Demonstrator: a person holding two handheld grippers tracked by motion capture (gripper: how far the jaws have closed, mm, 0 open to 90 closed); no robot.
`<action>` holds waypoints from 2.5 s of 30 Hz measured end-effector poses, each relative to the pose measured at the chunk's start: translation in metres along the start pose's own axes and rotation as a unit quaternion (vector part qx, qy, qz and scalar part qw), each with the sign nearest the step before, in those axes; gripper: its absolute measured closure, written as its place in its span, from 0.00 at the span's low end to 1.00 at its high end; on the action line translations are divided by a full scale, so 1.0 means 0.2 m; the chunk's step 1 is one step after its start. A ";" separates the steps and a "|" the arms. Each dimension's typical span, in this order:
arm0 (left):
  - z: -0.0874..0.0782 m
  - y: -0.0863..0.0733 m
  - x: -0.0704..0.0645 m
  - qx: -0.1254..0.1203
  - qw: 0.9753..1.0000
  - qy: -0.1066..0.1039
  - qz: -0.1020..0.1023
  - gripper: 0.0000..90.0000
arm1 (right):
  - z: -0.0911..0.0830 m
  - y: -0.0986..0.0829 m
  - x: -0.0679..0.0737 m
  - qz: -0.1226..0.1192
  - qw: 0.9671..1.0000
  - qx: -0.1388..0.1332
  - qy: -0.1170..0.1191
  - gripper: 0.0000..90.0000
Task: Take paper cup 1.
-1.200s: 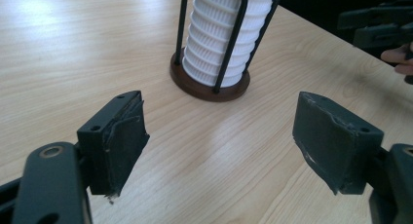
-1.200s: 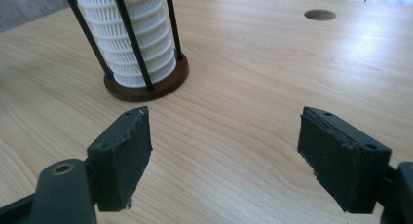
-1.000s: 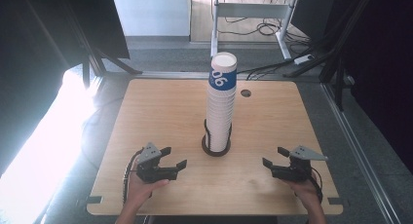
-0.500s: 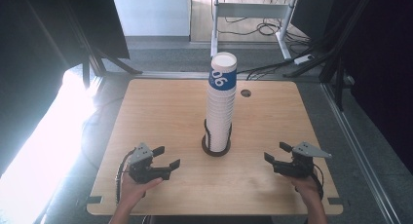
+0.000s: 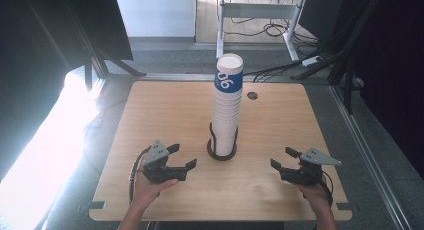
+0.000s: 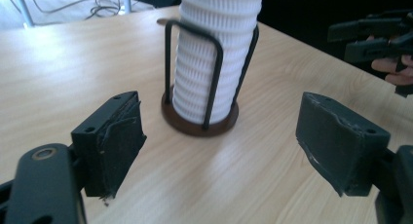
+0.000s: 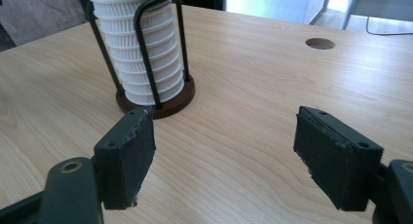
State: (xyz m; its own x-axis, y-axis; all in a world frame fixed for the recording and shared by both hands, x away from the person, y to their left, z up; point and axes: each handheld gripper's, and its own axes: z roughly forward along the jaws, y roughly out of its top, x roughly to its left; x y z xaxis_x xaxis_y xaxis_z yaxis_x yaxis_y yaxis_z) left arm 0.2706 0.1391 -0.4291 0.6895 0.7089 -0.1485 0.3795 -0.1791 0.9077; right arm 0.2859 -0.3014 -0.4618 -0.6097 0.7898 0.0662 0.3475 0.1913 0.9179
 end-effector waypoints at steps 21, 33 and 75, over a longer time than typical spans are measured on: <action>0.40 0.34 0.01 0.015 0.999 -0.027 0.016 0.09 | -0.04 -0.04 0.02 -0.006 1.000 0.007 -0.017 0.28; 0.57 0.41 0.00 0.017 0.999 -0.027 0.019 0.06 | -0.04 -0.05 0.01 -0.004 1.000 0.012 -0.020 0.28; 0.61 0.43 -0.01 0.012 0.998 -0.006 0.063 0.14 | 0.02 0.20 0.01 0.016 0.998 -0.017 0.066 0.27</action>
State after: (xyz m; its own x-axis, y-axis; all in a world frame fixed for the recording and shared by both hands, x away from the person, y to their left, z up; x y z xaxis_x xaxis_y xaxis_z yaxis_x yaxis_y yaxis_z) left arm 0.3767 0.0383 -0.3979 0.7403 0.6712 -0.0389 0.3039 -0.2824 0.9099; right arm 0.3013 -0.2906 -0.4266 -0.6883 0.7110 0.1439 0.3452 0.1465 0.9270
